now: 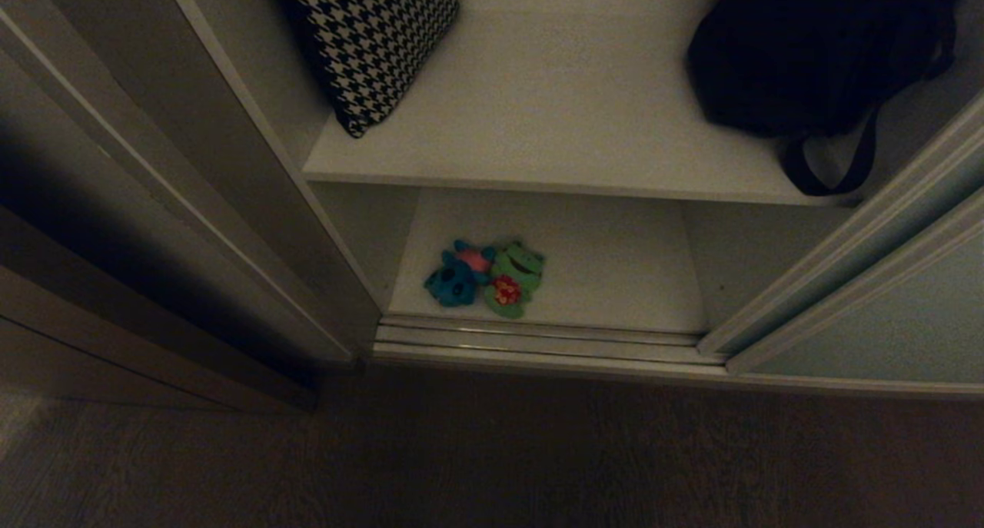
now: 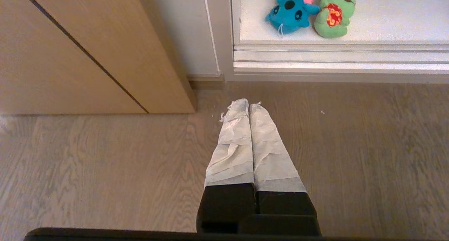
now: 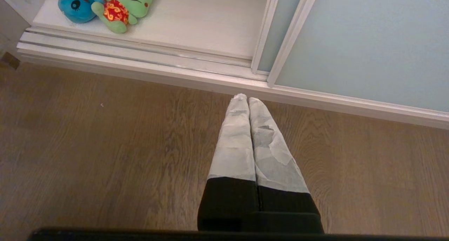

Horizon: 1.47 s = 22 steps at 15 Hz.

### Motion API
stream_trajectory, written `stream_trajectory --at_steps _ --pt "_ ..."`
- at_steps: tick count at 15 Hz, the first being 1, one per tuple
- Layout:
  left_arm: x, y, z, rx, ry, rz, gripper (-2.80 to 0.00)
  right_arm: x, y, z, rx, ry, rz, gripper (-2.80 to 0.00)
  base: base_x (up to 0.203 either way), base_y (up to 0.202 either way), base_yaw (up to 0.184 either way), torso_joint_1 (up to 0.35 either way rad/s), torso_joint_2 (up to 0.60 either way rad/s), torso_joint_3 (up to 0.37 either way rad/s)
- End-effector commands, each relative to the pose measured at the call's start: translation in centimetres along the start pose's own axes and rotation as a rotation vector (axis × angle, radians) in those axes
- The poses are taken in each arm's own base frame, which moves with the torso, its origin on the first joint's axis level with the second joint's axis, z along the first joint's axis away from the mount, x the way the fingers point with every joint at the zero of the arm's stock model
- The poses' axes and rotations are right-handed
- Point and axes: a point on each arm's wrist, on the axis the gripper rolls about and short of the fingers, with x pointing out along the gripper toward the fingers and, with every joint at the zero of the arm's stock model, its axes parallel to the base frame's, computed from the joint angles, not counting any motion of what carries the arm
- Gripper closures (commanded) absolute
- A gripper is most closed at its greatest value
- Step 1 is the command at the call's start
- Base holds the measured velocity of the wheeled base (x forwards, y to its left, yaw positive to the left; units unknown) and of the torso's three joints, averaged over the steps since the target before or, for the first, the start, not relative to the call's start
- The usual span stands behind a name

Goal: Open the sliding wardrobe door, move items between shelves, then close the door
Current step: Close the door

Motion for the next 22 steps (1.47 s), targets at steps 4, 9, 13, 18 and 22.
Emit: stream_trajectory --at_steps 4,9,13,18,22 --pt "0.0 0.0 0.0 0.001 0.002 0.000 0.00 0.0 0.0 0.0 0.001 0.000 0.002 0.00 0.000 0.000 0.000 0.000 0.00 0.000" --pt "0.0 0.0 0.0 0.001 0.004 0.000 0.00 0.0 0.0 0.0 -0.010 0.004 -0.002 0.00 0.000 0.000 0.000 0.000 0.00 0.000" --pt "0.0 0.0 0.0 0.001 0.002 0.000 0.00 -1.2 -0.1 3.1 -0.069 -0.042 -0.011 0.00 0.000 0.000 0.000 0.000 0.00 0.000" --pt "0.0 0.0 0.0 0.001 0.004 0.000 0.00 -7.6 -0.3 11.3 -0.052 0.105 -0.042 0.00 0.000 0.000 0.000 0.000 0.00 0.000" --pt "0.0 0.0 0.0 0.001 0.004 0.000 0.00 -5.8 -0.7 18.9 0.144 0.196 -0.132 0.00 0.000 0.000 0.000 0.000 0.00 0.000"
